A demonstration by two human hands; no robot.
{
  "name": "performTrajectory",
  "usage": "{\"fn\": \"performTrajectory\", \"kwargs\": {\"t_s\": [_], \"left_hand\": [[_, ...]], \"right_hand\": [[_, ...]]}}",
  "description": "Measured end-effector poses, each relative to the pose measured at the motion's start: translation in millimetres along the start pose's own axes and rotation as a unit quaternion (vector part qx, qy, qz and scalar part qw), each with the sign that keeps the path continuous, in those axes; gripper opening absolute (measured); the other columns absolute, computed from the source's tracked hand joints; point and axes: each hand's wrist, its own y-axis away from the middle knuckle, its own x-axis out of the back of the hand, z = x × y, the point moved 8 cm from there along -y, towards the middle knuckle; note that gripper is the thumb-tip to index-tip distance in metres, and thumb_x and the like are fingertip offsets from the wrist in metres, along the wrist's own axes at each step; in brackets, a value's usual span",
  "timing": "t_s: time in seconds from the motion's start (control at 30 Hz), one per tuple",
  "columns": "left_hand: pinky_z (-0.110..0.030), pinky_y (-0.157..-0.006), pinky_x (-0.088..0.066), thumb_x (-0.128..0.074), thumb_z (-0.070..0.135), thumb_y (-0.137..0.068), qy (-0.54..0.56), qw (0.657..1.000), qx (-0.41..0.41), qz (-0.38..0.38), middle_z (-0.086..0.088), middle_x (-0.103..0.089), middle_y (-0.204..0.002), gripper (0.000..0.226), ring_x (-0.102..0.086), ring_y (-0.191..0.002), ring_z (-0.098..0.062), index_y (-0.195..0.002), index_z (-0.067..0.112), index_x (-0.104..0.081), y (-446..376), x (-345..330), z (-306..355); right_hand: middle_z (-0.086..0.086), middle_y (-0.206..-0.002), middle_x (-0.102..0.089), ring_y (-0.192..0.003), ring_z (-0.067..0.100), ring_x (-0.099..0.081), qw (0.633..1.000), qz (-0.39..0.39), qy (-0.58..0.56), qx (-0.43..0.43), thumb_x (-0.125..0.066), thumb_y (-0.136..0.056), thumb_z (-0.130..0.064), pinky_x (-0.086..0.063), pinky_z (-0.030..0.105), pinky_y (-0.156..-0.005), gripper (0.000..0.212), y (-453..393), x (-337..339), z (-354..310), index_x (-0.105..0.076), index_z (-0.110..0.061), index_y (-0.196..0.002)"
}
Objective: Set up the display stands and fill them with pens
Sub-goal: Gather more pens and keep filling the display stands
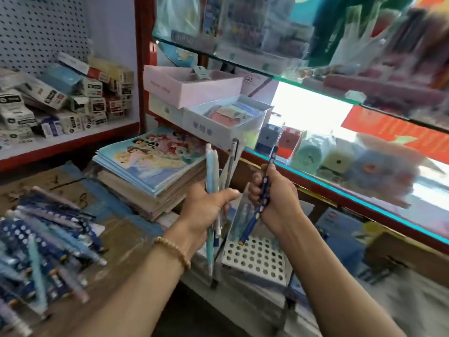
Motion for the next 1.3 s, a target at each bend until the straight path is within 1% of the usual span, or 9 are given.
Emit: {"fn": "performTrajectory", "kwargs": {"t_s": [0.2, 0.3, 0.4, 0.53, 0.67, 0.73, 0.83, 1.17, 1.3], "left_hand": [[-0.025, -0.048, -0.049, -0.074, 0.010, -0.085, -0.048, 0.997, 0.023, -0.051, -0.002, -0.064, -0.061, 0.009, -0.059, -0.052, -0.013, -0.082, 0.009, -0.065, 9, -55, -28], [-0.024, -0.054, -0.052, -0.073, 0.014, -0.086, -0.042, 0.993, 0.061, -0.087, -0.005, -0.073, -0.074, 0.010, -0.067, -0.063, -0.013, -0.094, 0.009, -0.070, 19, -73, -45], [-0.026, -0.058, -0.050, -0.071, 0.018, -0.088, -0.011, 0.984, 0.088, -0.153, -0.007, -0.076, -0.081, 0.018, -0.068, -0.072, -0.016, -0.102, 0.007, -0.071, 26, -93, -50], [-0.022, -0.052, -0.047, -0.070, 0.015, -0.088, -0.015, 0.974, 0.097, -0.202, -0.007, -0.075, -0.079, 0.015, -0.065, -0.065, -0.013, -0.101, 0.009, -0.071, 30, -105, -48], [-0.017, -0.047, -0.046, -0.067, 0.012, -0.089, -0.006, 0.968, 0.106, -0.229, -0.008, -0.073, -0.079, 0.009, -0.059, -0.054, -0.006, -0.096, 0.007, -0.068, 32, -111, -47], [-0.017, -0.047, -0.045, -0.066, 0.013, -0.089, 0.001, 0.965, 0.116, -0.233, -0.008, -0.073, -0.079, 0.013, -0.057, -0.052, -0.005, -0.099, 0.004, -0.066, 30, -111, -49], [-0.019, -0.050, -0.045, -0.066, 0.014, -0.088, -0.009, 0.966, 0.121, -0.230, -0.007, -0.073, -0.080, 0.020, -0.056, -0.051, -0.005, -0.103, 0.002, -0.066, 27, -111, -53], [-0.017, -0.049, -0.049, -0.064, 0.012, -0.091, -0.017, 0.968, 0.122, -0.220, -0.008, -0.073, -0.081, 0.011, -0.061, -0.052, -0.004, -0.096, 0.003, -0.064, 20, -129, -59], [-0.018, -0.050, -0.049, -0.065, 0.014, -0.090, -0.025, 0.968, 0.122, -0.219, -0.009, -0.074, -0.087, 0.015, -0.061, -0.052, -0.003, -0.099, 0.003, -0.065, 24, -141, -68]], "right_hand": [[-0.001, -0.056, -0.046, -0.044, 0.011, -0.044, 0.992, 0.089, -0.085, -0.001, -0.038, -0.107, -0.032, -0.041, 0.022, -0.042, 0.033, -11, 49, -6, -0.050, -0.017, -0.080], [0.000, -0.060, -0.051, -0.052, 0.015, -0.049, 0.985, 0.145, -0.094, 0.011, -0.044, -0.105, -0.037, -0.053, 0.033, -0.069, 0.032, -17, 79, -3, -0.054, -0.017, -0.082], [0.013, -0.089, -0.069, -0.083, 0.027, -0.067, 0.985, 0.169, -0.046, 0.007, -0.047, -0.101, -0.045, -0.052, 0.053, -0.092, 0.041, -20, 99, -4, -0.064, -0.008, -0.105], [0.020, -0.115, -0.070, -0.101, 0.040, -0.070, 0.987, 0.158, -0.011, -0.016, -0.047, -0.100, -0.047, -0.055, 0.065, -0.081, 0.040, -16, 102, -4, -0.061, -0.017, -0.124], [0.015, -0.104, -0.072, -0.095, 0.031, -0.072, 0.988, 0.147, 0.033, 0.030, -0.044, -0.104, -0.035, -0.059, 0.053, -0.083, 0.026, -16, 110, -22, -0.061, -0.019, -0.117], [0.003, -0.082, -0.065, -0.072, 0.017, -0.065, 0.975, 0.188, 0.089, 0.080, -0.039, -0.107, -0.033, -0.057, 0.036, -0.066, 0.020, -9, 126, -44, -0.057, -0.026, -0.099], [0.000, -0.065, -0.044, -0.049, 0.010, -0.038, 0.947, 0.227, 0.199, 0.111, -0.038, -0.108, -0.030, -0.032, 0.020, -0.040, 0.022, 7, 158, -70, -0.055, -0.023, -0.095], [0.001, -0.072, -0.068, -0.053, 0.004, -0.054, 0.835, 0.155, 0.519, 0.103, -0.069, -0.088, -0.008, -0.044, 0.019, -0.052, 0.011, 70, 212, -103, -0.074, -0.015, -0.095], [0.012, -0.083, -0.074, -0.051, 0.010, -0.061, 0.861, 0.160, 0.474, 0.092, -0.077, -0.083, -0.005, -0.050, 0.020, -0.048, 0.005, 84, 235, -103, -0.073, -0.008, -0.085]]}}
